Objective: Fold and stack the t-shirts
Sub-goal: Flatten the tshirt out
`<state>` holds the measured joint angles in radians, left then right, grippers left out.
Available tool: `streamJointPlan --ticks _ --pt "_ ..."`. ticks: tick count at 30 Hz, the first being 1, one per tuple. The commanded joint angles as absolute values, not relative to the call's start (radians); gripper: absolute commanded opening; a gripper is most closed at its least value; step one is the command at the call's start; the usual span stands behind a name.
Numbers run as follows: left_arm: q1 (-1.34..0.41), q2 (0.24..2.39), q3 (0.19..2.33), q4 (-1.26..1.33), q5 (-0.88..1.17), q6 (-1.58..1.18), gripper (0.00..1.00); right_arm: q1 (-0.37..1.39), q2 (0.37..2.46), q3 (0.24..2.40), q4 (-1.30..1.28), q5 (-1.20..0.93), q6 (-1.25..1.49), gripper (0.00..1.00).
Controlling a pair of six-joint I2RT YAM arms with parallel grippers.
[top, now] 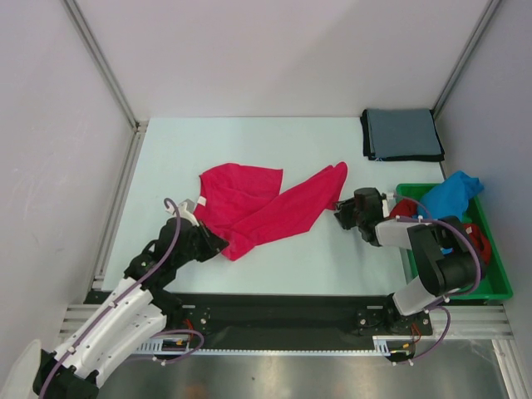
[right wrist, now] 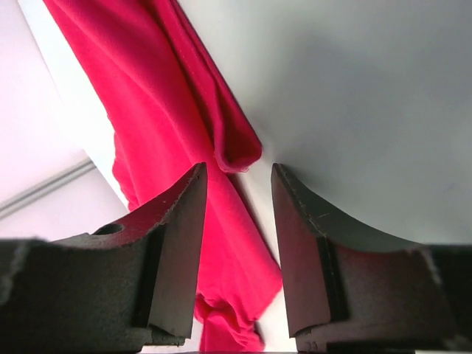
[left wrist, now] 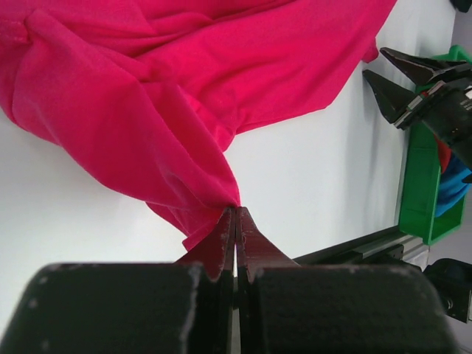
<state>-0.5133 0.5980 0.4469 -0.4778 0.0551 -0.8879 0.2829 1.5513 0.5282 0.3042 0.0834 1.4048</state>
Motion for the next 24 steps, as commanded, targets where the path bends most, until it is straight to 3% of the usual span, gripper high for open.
streamJointPlan --ticks 1,20,24 --pt "-0.518 0.6 0.5 -0.453 0.041 -0.867 0.0 0.299 1.6 0.537 0.215 0.14 1.486 0.45" --pt "-0.518 0.583 0.514 -0.468 0.035 -0.853 0.0 0.345 1.667 0.581 0.118 0.238 1.641 0.39" --pt "-0.518 0.571 0.523 -0.477 0.017 -0.841 0.0 0.342 1.712 0.578 0.132 0.221 1.657 0.31"
